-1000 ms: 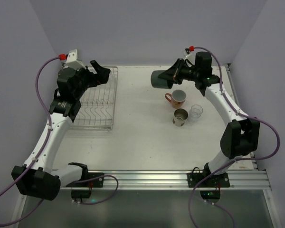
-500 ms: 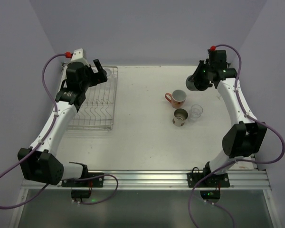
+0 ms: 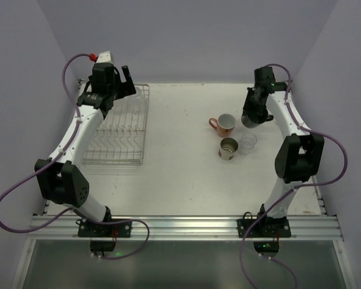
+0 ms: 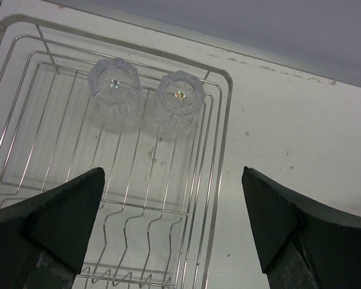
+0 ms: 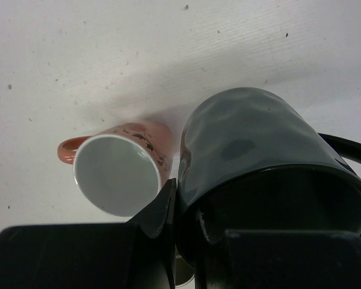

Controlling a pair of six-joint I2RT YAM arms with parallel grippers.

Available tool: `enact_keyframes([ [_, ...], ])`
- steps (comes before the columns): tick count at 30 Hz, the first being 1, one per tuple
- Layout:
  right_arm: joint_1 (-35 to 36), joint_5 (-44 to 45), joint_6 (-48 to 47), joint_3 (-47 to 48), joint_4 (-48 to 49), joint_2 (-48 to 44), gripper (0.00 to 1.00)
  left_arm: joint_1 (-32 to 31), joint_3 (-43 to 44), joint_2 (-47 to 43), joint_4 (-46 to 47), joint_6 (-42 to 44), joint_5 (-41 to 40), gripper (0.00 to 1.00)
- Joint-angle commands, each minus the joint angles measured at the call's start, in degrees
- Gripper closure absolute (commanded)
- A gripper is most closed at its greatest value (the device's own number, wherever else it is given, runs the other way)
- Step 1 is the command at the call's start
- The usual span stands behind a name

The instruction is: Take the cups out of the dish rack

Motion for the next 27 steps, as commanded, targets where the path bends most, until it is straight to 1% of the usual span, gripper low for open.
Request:
enact_keyframes([
  [1,-0.12,1.64,-2.18,2.6,1.31,-0.2,1.0,0.73,3.81,1.06,-1.58,-0.24,-1.67,0.0],
  [12,0.05,2.43,-1.66,2.68,1.31,5.07,1.0,3.27,11.89,10.55,-7.64,-1.29,-1.41,0.0],
  [19,1.02,3.66,-1.39,4.26,0.61,8.85,1.0,4.24,12.6,12.92,-7.2,-1.91,0.17,0.0],
  [27,2.25,6.03,-0.95,5.58,-0.8,10.79,1.0,4.69,14.88,15.65,-8.34,-1.73,0.79,0.0],
])
